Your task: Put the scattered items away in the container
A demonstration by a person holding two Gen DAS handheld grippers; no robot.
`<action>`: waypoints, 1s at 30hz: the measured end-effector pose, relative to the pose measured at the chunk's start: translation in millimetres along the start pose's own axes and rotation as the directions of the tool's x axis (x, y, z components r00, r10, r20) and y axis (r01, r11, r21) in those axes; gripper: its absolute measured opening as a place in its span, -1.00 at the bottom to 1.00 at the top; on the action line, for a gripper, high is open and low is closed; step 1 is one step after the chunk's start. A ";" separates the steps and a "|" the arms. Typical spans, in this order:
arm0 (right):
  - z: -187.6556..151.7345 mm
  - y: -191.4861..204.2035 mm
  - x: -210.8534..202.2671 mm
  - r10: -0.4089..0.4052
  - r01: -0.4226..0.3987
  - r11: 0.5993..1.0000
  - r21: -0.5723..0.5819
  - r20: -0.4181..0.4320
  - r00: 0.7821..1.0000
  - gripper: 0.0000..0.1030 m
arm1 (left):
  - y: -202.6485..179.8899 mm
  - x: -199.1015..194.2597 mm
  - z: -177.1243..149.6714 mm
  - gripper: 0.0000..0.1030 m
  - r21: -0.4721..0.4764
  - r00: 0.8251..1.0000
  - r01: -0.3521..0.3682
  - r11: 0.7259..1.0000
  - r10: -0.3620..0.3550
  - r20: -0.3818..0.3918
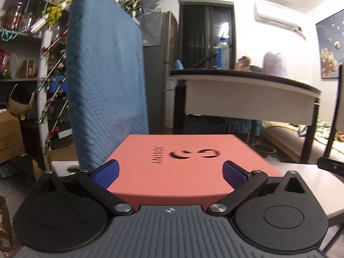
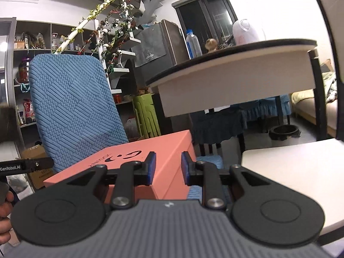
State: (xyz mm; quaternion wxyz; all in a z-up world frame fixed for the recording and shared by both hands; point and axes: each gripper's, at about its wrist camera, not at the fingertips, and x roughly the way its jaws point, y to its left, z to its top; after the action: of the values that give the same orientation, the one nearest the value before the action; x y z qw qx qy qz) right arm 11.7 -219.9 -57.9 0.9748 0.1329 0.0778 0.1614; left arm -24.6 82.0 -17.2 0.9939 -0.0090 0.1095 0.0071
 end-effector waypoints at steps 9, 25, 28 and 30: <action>2.3 -15.3 -62.6 -0.055 0.055 0.998 -0.010 0.022 0.998 -0.47 | -42.4 -32.9 -9.9 0.99 0.014 0.998 0.055 0.998 -0.055 0.005; -11.9 -11.2 -118.2 -0.178 0.181 0.981 -0.073 0.049 0.983 -0.45 | -66.9 -57.8 -34.2 0.99 0.062 0.993 0.114 0.992 -0.115 0.012; -15.3 -10.2 -121.5 -0.199 0.202 0.977 -0.072 0.051 0.979 -0.45 | -65.9 -56.9 -37.2 0.99 0.064 0.992 0.122 0.990 -0.123 0.005; -17.5 -9.7 -123.6 -0.209 0.212 0.975 -0.070 0.052 0.977 -0.42 | -64.8 -55.7 -38.4 0.99 0.065 0.992 0.126 0.990 -0.126 -0.002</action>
State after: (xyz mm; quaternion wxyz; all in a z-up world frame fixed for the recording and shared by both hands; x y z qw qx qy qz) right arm -104.5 -266.1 -63.9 0.9922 0.0909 0.0637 0.0571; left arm -86.3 15.8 -41.4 0.9923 0.0164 0.1078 -0.0590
